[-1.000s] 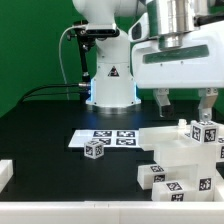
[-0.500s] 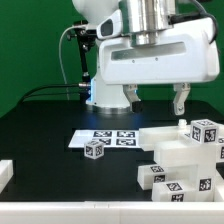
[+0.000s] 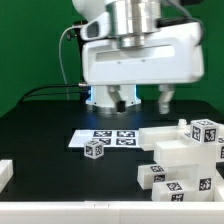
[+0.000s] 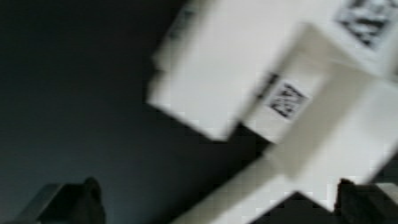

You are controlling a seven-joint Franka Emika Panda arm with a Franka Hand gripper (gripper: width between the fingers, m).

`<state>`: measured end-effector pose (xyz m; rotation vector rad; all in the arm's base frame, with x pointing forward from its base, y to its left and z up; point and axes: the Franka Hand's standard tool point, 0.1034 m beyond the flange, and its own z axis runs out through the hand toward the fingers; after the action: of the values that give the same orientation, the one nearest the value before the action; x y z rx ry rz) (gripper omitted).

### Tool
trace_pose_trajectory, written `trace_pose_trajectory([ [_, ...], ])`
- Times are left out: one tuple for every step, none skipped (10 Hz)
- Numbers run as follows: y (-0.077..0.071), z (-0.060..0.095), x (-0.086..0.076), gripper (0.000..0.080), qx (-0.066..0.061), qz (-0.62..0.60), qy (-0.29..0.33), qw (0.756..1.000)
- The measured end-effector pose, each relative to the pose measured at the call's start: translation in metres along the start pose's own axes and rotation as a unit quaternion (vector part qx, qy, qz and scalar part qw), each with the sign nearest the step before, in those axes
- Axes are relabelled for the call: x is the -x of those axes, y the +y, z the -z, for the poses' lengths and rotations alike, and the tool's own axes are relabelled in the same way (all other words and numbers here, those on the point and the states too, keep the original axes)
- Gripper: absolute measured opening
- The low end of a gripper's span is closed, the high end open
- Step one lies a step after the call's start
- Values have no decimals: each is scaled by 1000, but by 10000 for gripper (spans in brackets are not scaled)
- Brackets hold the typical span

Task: Assemble chair

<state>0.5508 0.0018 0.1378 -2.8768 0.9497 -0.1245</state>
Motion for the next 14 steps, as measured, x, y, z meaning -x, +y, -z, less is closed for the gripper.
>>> trace_pose_trajectory([
  [8, 0, 4, 649, 2, 26, 0, 1000],
  [8, -2, 4, 649, 3, 70, 0, 998],
  [8, -2, 4, 649, 3, 100, 0, 995],
  [8, -2, 4, 649, 3, 107, 0, 994],
  [10, -3, 4, 649, 3, 107, -1, 994],
  [21, -7, 6, 649, 6, 109, -1, 994],
  [42, -12, 16, 649, 10, 109, 0, 994],
  [63, -16, 29, 649, 16, 103, -3, 995],
  [72, -20, 39, 649, 19, 97, -8, 995],
  [66, -20, 41, 649, 19, 88, -8, 996],
  [67, -20, 41, 649, 19, 92, -8, 996],
  [68, -21, 41, 649, 20, 92, -8, 996],
  [70, -23, 42, 649, 21, 92, -10, 996],
  [90, -36, 45, 649, 25, 81, -20, 996],
])
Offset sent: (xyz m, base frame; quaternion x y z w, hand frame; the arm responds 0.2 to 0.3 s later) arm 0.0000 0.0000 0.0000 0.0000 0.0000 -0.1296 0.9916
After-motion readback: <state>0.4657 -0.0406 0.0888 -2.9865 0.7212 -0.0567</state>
